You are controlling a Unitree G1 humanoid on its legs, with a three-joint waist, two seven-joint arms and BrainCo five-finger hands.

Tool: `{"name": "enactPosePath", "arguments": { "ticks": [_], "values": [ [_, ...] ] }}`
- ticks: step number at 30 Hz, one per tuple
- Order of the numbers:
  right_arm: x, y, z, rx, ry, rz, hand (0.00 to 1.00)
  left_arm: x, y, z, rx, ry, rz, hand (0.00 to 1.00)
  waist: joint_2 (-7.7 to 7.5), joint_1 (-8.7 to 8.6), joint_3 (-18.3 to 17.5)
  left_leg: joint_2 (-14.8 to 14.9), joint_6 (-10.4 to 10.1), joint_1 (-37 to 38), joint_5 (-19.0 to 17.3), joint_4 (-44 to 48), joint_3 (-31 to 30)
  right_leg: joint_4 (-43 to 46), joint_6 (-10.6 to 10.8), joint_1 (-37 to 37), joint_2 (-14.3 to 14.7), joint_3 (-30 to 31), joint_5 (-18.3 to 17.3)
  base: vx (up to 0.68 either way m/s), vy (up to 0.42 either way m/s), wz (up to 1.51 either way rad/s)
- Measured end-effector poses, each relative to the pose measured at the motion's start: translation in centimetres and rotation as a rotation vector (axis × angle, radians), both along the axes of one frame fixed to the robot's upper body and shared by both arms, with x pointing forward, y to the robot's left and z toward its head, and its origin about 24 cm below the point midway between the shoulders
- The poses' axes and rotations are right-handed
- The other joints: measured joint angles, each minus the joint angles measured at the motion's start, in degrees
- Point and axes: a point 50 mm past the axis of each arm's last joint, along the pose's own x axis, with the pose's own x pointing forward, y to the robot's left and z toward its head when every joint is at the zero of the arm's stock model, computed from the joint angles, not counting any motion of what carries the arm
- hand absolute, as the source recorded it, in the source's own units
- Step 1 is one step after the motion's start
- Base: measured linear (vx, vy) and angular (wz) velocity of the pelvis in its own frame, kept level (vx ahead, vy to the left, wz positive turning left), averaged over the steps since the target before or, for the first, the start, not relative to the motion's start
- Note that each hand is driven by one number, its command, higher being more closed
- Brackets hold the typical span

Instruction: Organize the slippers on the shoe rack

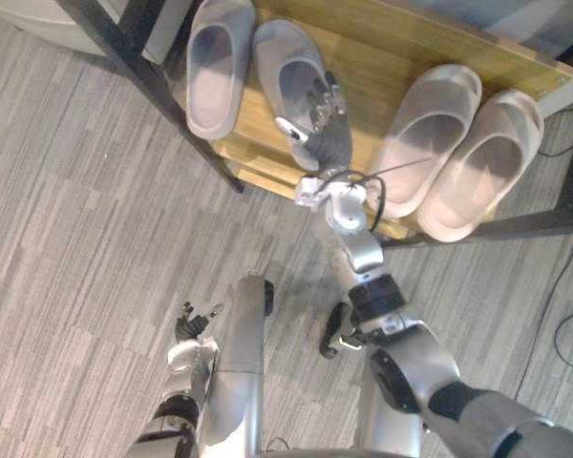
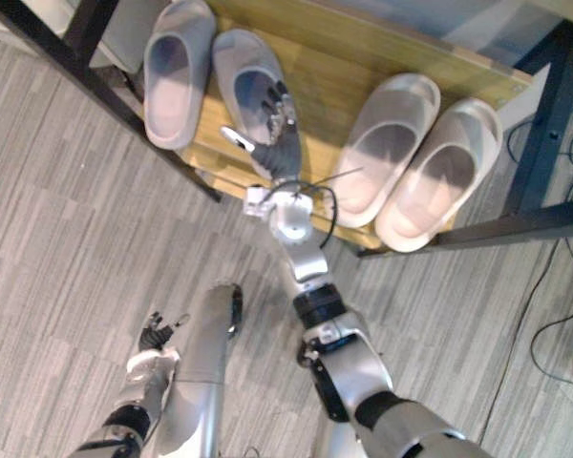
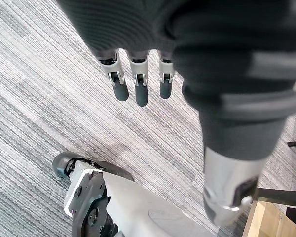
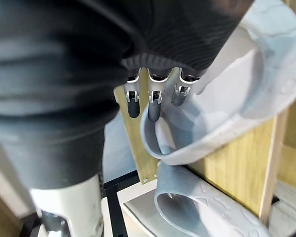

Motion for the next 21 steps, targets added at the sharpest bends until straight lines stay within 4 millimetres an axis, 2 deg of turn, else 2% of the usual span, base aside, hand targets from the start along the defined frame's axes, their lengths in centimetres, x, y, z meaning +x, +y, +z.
{"name": "enactPosePath", "arguments": {
  "ticks": [5, 15, 21],
  "values": [
    [-0.7, -0.8, -1.0, -0.036, -0.005, -0.061, 0.00, 0.0, 0.1, 0.0, 0.005, -0.001, 0.005, 0.00, -0.04, -0.07, 0.4, 0.1, 0.0, 0.3, 0.0, 0.0, 0.1, 0.0, 0.1, 0.2, 0.0, 0.1, 0.0, 0.00, 0.000, 0.00],
    [-0.5, -2.1, -2.6, -0.089, 0.051, -0.166, 0.00, 0.0, 0.2, 0.0, 0.022, 0.005, 0.009, 0.00, -0.03, -0.19, 0.7, 0.2, 0.0, 0.6, 0.0, -0.1, 0.4, -0.2, 0.4, 0.5, -0.1, 0.2, -0.2, 0.00, 0.000, 0.00],
    [-0.2, -3.3, -2.9, -0.161, 0.059, -0.289, 0.00, 0.2, 0.3, 0.3, 0.030, -0.003, 0.008, 0.00, -0.11, -0.20, 2.7, 0.4, 0.2, 1.5, -0.1, -0.3, 0.7, -0.5, 0.8, 1.5, 0.0, 0.3, -0.4, 0.00, 0.000, 0.00]
  ]
}}
